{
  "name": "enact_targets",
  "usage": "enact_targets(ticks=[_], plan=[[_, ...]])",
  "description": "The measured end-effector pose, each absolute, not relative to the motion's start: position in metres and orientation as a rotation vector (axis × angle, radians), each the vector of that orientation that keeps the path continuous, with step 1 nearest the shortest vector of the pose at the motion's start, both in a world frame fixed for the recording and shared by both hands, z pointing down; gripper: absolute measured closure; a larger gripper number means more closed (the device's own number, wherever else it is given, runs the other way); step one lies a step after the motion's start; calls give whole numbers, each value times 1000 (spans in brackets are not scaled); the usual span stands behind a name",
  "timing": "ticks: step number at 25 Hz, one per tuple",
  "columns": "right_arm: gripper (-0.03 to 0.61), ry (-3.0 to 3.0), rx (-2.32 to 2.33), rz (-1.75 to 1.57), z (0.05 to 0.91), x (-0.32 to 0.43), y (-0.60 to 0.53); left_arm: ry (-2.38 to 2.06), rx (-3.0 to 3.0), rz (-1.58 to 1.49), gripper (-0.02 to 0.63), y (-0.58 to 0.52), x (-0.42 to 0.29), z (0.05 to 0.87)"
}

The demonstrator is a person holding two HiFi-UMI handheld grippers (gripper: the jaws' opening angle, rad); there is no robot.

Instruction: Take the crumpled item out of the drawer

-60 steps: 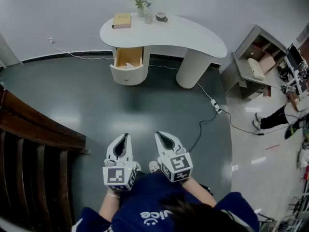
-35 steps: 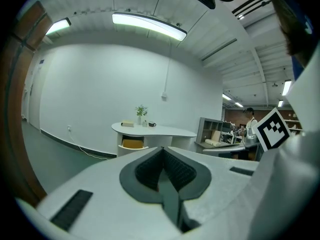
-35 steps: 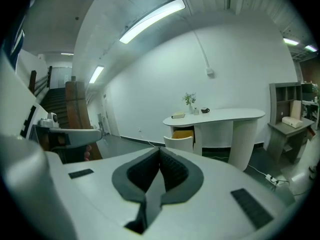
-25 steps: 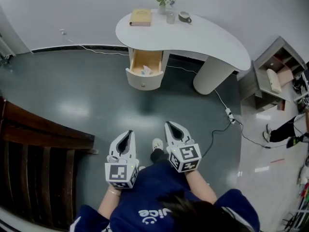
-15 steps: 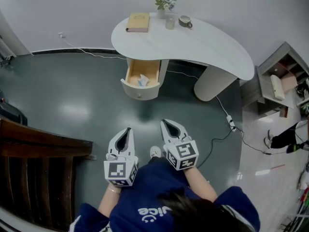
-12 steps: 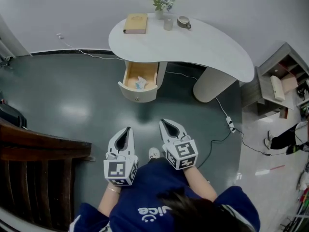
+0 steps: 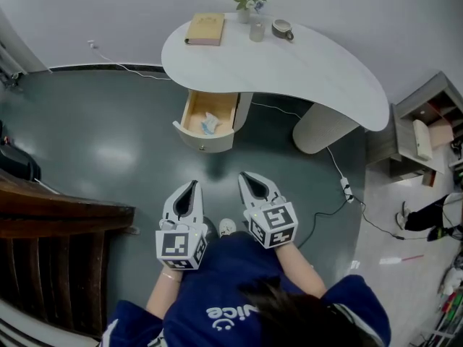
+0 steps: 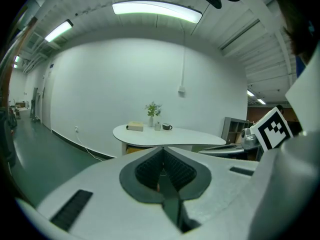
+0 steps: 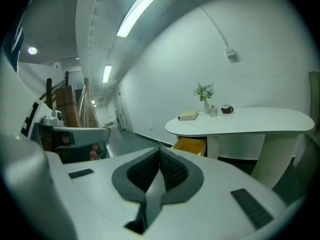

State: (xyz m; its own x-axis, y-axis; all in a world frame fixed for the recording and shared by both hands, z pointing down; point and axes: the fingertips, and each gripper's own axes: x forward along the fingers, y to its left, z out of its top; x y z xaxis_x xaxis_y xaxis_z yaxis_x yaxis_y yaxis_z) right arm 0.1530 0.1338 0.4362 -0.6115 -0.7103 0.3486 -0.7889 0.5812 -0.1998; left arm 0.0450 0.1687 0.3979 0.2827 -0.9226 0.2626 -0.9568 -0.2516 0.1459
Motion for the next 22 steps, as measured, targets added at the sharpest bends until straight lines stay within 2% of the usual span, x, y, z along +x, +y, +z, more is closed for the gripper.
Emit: enact_targets(ticks=[9,22], plan=[[571,-2577,1237,552,448,145,112,-1671,2266,231,609,147,43,420],[571,-2468,1392,597,457,133,22,-1575,2315,223,609,30,4,432]])
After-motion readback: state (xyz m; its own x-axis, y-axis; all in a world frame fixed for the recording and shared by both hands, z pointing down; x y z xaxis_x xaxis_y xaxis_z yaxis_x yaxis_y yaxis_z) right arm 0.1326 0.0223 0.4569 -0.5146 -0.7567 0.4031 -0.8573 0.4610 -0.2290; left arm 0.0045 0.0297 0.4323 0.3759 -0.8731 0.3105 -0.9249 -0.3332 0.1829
